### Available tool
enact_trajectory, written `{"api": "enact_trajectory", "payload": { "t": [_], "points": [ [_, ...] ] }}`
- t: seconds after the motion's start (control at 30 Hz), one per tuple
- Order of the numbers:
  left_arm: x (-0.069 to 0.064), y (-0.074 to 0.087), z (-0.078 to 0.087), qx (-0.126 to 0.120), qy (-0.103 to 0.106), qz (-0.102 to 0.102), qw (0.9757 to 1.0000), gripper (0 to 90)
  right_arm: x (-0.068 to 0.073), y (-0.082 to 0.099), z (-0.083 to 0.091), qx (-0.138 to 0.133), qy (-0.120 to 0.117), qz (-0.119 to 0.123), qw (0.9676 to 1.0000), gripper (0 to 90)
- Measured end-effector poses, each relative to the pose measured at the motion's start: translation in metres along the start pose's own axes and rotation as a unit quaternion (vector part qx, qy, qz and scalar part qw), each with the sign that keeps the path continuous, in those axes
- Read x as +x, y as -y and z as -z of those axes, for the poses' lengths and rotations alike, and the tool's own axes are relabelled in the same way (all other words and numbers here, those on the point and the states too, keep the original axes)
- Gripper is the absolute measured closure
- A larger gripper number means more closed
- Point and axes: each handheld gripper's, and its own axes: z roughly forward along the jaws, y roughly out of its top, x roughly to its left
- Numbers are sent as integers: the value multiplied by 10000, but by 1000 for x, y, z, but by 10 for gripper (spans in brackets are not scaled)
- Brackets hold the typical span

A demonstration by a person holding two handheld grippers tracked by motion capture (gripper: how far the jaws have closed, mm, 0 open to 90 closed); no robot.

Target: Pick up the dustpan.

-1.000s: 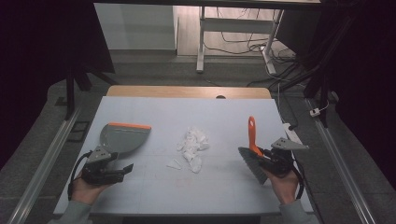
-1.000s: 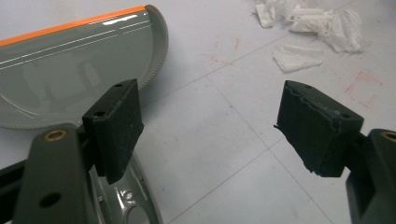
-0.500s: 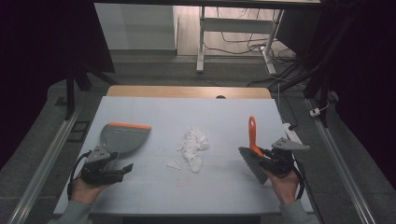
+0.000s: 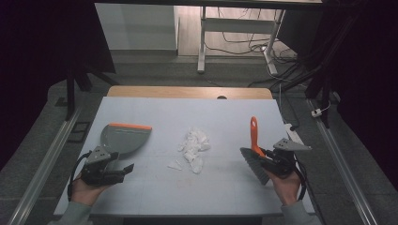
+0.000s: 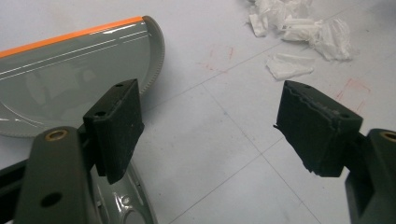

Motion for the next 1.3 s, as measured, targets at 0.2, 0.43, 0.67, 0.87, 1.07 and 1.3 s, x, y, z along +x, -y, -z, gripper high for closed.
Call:
{"api": "enact_trajectory", "payload": {
  "t": [0.2,0.43,0.67,0.87,1.07,1.3],
  "points": [
    [1,-1,2,33,-120,42,9999,240,0,0,0,-6,4,1,10000,703],
    [10,-5,13,-1,-410,264,9988,242,0,0,0,1,4,-7,10000,703],
    [21,-3,11,270,-861,627,9940,242,0,0,1,4,16,7,10000,703],
    [31,3,-3,722,-1182,854,9867,242,0,0,-1,16,-1,-8,10000,703],
    [30,-1,-16,930,-1321,838,9833,238,0,1,-2,53,-27,-13,10000,702],
    [33,-1,-25,1106,-1391,931,9797,230,-1,1,-2,38,-21,-30,10000,703]
  ]
}}
